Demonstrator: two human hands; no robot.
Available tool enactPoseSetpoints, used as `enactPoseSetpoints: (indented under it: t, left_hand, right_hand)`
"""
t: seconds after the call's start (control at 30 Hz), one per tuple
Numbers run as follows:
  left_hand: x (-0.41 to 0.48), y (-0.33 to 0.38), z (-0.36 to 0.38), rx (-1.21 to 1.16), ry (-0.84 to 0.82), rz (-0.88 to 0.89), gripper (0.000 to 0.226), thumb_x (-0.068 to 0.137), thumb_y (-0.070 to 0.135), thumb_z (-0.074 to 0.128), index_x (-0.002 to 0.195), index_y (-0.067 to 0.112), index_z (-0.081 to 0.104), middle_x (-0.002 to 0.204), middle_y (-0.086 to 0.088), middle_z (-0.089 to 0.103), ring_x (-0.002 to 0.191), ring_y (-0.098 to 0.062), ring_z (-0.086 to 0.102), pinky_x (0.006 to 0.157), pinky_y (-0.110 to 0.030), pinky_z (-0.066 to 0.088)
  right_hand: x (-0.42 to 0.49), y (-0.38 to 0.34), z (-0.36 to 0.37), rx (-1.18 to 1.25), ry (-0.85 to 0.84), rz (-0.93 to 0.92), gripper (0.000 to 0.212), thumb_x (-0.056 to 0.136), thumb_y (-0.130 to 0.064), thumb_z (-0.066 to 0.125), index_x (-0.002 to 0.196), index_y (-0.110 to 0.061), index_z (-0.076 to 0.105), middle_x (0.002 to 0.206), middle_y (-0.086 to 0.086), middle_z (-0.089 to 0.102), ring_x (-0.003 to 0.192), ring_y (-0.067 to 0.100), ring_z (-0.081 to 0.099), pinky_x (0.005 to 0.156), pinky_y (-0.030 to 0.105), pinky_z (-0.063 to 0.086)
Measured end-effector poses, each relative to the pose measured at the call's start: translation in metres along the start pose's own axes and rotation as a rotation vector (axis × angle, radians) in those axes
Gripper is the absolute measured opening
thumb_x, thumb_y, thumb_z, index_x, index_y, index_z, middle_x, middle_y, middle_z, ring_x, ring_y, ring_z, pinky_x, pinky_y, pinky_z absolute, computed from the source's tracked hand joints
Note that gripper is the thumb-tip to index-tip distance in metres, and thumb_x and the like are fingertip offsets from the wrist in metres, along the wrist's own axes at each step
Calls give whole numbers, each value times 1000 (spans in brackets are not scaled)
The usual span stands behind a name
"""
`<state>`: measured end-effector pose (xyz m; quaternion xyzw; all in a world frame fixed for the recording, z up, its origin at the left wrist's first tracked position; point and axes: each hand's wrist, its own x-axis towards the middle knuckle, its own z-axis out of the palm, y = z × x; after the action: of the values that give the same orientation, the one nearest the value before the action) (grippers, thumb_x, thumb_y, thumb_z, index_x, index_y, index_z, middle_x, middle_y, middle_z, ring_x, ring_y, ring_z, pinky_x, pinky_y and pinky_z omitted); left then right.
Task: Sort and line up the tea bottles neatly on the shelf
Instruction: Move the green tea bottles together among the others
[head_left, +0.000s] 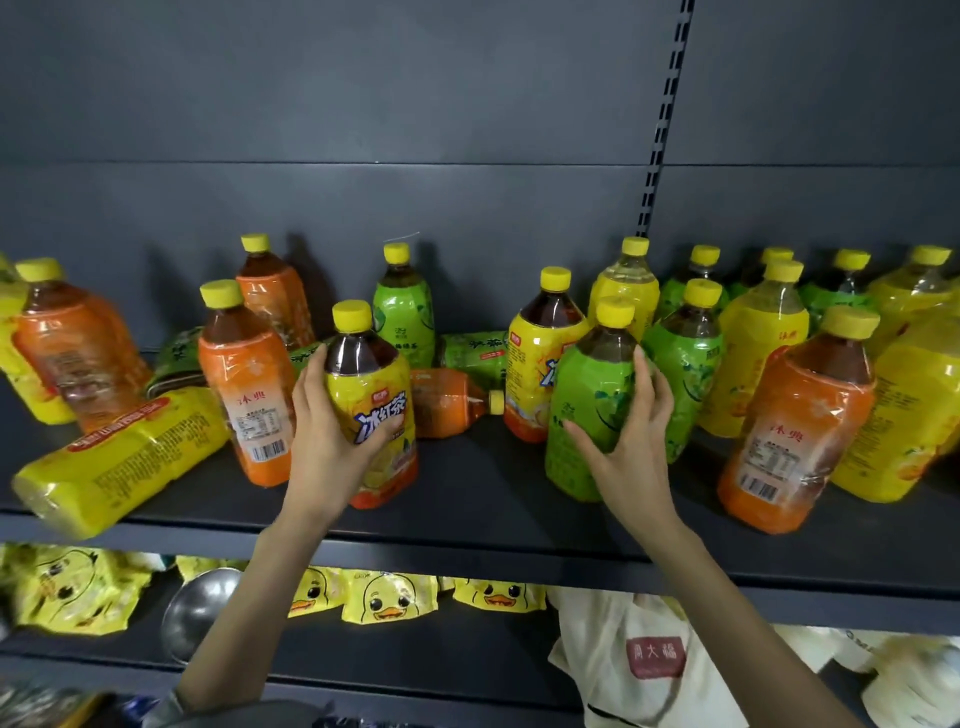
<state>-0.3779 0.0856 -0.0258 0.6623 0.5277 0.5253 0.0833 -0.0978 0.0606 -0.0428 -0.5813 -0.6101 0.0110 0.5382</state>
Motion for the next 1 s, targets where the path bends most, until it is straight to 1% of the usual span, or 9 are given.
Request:
enactPoseSetpoints:
  t: [0.13, 0.3, 0.37, 0.47, 0.57, 0.67, 0.8, 0.87, 1.0]
  left_hand:
    - [-1, -2, -7, -46, -5, -23, 98, 70, 33, 78, 147, 26, 17, 142, -6, 34, 127, -12, 35, 104, -38, 37]
    - [-2, -6, -16, -45, 15, -19, 98, 70, 31, 78, 147, 29, 18, 144, -6, 35, 124, -9, 37, 100, -30, 38]
    - [-4, -10, -23, -34, 18, -11, 98, 71, 33, 77, 148, 30, 16, 145, -6, 33, 125, -9, 36, 99, -29, 37]
    - [-4, -18, -34, -13, 3, -12, 98, 74, 32, 76, 148, 32, 12, 144, -3, 30, 124, -5, 30, 98, -29, 36]
    - [-5, -21, -39, 13, -26, 8, 99, 75, 36, 74, 148, 32, 8, 144, 1, 26, 125, -4, 28, 96, -31, 37]
    - [-3, -27, -44, 71, -54, 38, 100, 76, 41, 73, 148, 33, 5, 144, -1, 26, 132, -18, 33, 94, -38, 44]
    - [-2, -29, -46, 125, -69, 32, 99, 75, 48, 69, 145, 39, 0, 144, -4, 28, 134, -25, 33, 88, -47, 48]
    - [-1, -31, -46, 131, -77, 33, 98, 74, 51, 67, 143, 42, -1, 144, -6, 29, 134, -27, 34, 84, -47, 50]
    - [-2, -32, -44, 151, -81, 14, 97, 72, 54, 64, 144, 39, 1, 142, -8, 32, 130, -30, 38, 75, -46, 52]
  right_hand:
    - [-6, -21, 6, -230, 138, -336, 81, 82, -25, 70, 146, -20, 21, 149, 17, 16, 140, 32, 21, 106, 62, 31]
    - [-5, -49, 36, -163, -51, -524, 62, 89, -33, 58, 143, -19, 31, 145, 9, 24, 139, 25, 25, 111, 58, 24]
    - [-4, -52, 54, -155, -117, -497, 63, 90, -37, 57, 144, -20, 29, 146, 7, 23, 139, 24, 26, 113, 50, 26]
    - [0, -55, 84, -98, -295, -255, 73, 89, -45, 58, 149, -28, 19, 149, 3, 16, 138, 19, 19, 110, 37, 28]
    - [11, -45, 110, -184, -492, -102, 83, 85, -46, 63, 150, -29, 13, 151, 6, 15, 138, 21, 18, 111, 41, 30]
    - [26, -41, 124, -196, -606, -6, 90, 81, -46, 69, 150, -31, 12, 151, 5, 17, 138, 25, 22, 113, 41, 26]
    - [44, -36, 136, -344, -739, 13, 101, 75, -55, 70, 149, -38, 4, 155, 11, 13, 140, 34, 18, 115, 49, 18]
    - [51, -37, 141, -423, -787, 14, 104, 74, -53, 72, 148, -41, 0, 152, 12, 21, 139, 35, 21, 113, 46, 14]
    - [61, -42, 138, -479, -832, 46, 103, 70, -56, 74, 143, -49, 1, 137, 10, 32, 126, 36, 36, 109, 46, 22]
